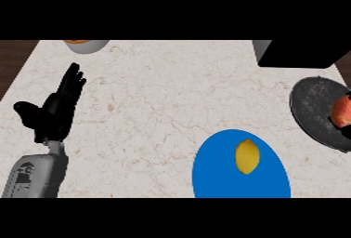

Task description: Pick the squash from the plate and place it in the pan

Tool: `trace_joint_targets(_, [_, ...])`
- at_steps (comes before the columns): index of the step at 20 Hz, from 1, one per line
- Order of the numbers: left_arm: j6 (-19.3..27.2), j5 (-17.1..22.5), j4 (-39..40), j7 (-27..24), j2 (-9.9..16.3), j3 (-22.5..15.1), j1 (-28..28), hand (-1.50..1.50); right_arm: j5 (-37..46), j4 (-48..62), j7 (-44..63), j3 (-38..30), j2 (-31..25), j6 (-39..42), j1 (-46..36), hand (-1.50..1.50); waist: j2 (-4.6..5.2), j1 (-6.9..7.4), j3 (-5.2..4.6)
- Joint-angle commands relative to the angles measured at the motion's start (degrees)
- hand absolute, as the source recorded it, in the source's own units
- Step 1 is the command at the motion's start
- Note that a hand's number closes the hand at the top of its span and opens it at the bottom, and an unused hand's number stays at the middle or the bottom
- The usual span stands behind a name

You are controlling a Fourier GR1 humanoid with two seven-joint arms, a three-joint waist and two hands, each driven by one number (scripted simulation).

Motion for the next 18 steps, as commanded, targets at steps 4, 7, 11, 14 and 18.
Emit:
trace_joint_targets(4, [-0.21,-0.03,0.75,-0.38,-0.34,-0.16,-0.45,0.00,6.51,30.96,-11.60,-1.37,-5.02,-14.56,-12.64,1.50,0.33,1.15,0.10])
trace_joint_targets(7, [0.99,-2.29,1.86,-3.04,-1.70,-1.89,-0.16,0.00,7.04,40.41,-12.76,-2.58,-7.47,-16.83,-18.77,1.50,0.72,1.92,0.15])
trace_joint_targets(11, [-0.63,0.27,0.79,-0.12,-0.87,-0.68,-1.69,0.00,6.98,51.16,-17.29,-3.88,-8.93,-19.31,-21.55,1.50,0.99,2.67,0.26])
trace_joint_targets(14, [0.88,-2.09,1.29,-2.27,-2.08,-2.25,-0.58,0.00,5.58,57.01,-16.85,-4.61,-8.23,-15.57,-22.68,-1.50,1.07,2.47,0.25])
trace_joint_targets(18, [0.91,-1.06,0.68,-1.72,-0.93,-0.47,-2.90,0.00,4.83,62.64,-16.68,-3.65,-9.89,-2.41,-23.90,-1.50,1.24,2.67,0.30])
